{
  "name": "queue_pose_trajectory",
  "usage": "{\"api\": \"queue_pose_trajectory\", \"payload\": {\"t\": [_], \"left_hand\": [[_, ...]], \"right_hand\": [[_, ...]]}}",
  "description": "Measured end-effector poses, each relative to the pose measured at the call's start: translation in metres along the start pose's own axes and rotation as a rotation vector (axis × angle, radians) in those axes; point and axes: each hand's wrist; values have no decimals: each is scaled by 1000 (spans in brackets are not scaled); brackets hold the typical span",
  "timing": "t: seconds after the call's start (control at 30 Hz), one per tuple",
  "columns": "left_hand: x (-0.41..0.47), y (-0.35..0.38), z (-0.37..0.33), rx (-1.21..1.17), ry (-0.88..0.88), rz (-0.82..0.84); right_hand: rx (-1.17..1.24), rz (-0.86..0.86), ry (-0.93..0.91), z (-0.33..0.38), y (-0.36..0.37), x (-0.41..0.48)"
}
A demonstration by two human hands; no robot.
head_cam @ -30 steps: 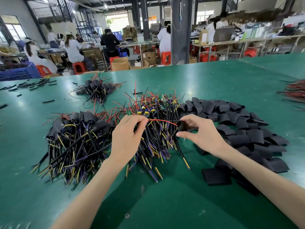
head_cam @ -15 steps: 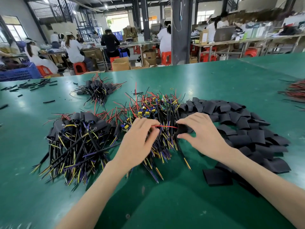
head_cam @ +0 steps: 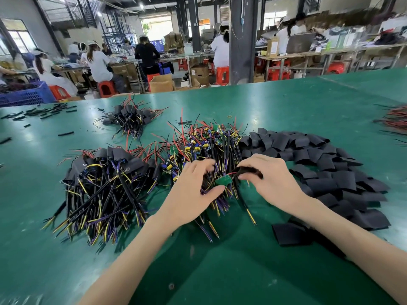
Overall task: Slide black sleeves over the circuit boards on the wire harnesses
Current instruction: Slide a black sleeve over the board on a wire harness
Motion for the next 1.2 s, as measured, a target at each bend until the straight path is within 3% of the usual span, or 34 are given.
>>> {"api": "queue_pose_trajectory", "payload": {"t": [0.1, 0.27, 0.5, 0.77, 1.2], "left_hand": [[2, -4, 1, -34, -69, 106], [1, -2, -1, -19, -23, -22], [1, -3, -3, 73, 117, -148], [2, -6, -8, -173, -36, -82], [2, -12, -11, -378, -174, 24]], "right_hand": [[6, 12, 3, 0, -1, 2], [2, 136, -64, 2, -4, 2], [71, 140, -31, 1, -6, 3], [-91, 54, -152, 3, -1, -2], [-221, 11, -305, 3, -1, -5]]}}
Point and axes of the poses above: each hand's wrist, its own x-axis towards the middle knuckle, its own y-axis out of the palm, z = x × y, and after that the axes turned 2 degrees about -y, right-handed
